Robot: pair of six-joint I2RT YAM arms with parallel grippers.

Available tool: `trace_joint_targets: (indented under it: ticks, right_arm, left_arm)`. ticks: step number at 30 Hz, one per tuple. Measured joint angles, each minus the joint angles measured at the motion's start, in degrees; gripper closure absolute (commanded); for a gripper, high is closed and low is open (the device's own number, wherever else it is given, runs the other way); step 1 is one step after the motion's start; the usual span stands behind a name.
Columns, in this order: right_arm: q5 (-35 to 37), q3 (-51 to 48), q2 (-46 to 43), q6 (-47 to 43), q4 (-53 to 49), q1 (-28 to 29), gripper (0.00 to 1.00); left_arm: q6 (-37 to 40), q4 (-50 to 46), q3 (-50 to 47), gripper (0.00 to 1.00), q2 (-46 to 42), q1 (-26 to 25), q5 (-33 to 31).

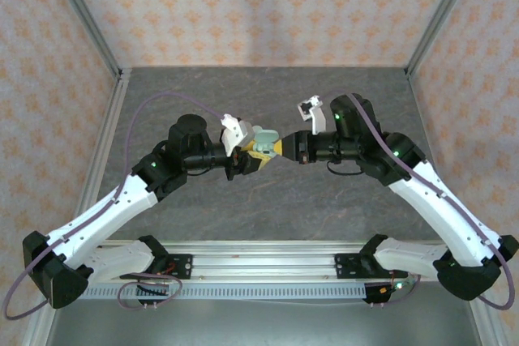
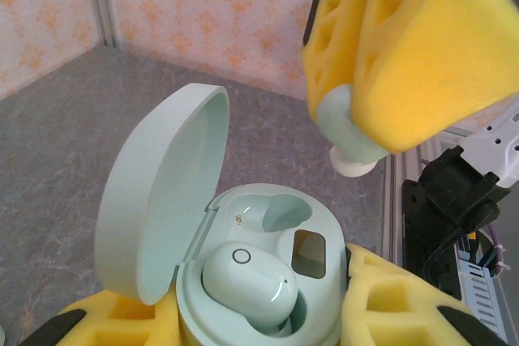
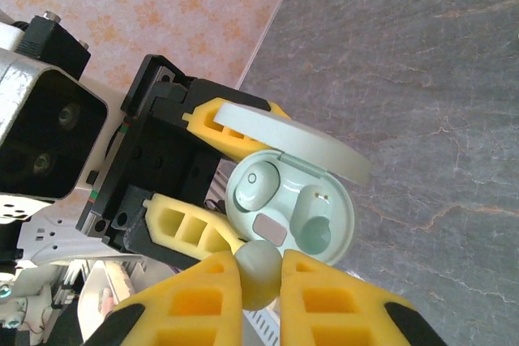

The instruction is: Insert the wireless bluetooth earbuds into the charging case

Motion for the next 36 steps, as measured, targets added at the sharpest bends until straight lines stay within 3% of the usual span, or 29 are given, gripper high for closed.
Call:
trace_joint_targets:
  ticks: [36]
  right_arm:
    - [2.12, 0.00, 3.19, -1.49, 0.31, 0.83, 0.85]
  left_arm:
    - [-0.83, -0.72, 0.00, 0.69, 0.00, 0.00, 0.48]
